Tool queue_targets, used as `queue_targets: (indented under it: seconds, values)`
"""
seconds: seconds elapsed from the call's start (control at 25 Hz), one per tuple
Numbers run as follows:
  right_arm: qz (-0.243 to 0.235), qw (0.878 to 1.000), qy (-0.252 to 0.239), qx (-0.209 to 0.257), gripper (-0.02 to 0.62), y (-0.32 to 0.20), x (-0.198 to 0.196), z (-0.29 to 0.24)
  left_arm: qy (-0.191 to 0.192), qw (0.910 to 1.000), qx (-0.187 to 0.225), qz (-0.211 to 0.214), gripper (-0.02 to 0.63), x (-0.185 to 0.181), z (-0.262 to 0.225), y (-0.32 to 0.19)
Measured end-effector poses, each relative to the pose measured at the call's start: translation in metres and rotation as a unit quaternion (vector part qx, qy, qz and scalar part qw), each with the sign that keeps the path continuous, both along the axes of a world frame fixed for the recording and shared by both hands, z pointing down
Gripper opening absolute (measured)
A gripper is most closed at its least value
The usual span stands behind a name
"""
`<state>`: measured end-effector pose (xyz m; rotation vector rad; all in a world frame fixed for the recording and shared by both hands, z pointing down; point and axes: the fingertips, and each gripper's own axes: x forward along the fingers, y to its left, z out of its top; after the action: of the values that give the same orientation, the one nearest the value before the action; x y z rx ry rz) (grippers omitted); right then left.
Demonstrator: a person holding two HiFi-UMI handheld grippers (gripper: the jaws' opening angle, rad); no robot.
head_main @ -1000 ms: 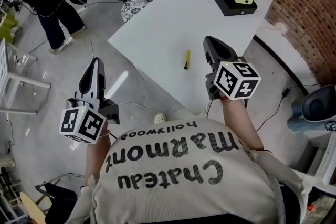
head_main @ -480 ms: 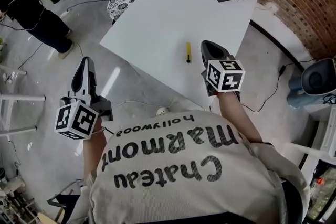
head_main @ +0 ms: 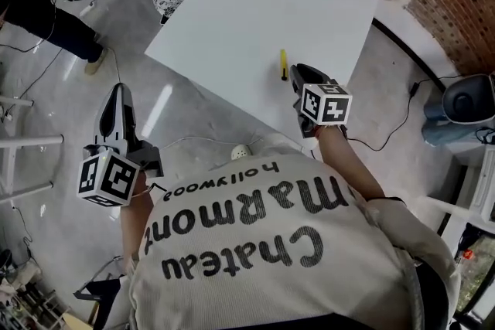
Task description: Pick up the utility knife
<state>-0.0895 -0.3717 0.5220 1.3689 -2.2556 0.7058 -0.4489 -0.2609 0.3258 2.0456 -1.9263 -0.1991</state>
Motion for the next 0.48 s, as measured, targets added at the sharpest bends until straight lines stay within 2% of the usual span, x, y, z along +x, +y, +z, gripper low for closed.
queue_targets:
  seconds: [0.48]
  values:
    - [-0.011, 0.998, 0.029, -0.052, 0.133, -0.007, -0.017, 0.040, -0.002, 0.9995, -0.020, -0.026, 0.002, -0.025, 0.010, 0.008]
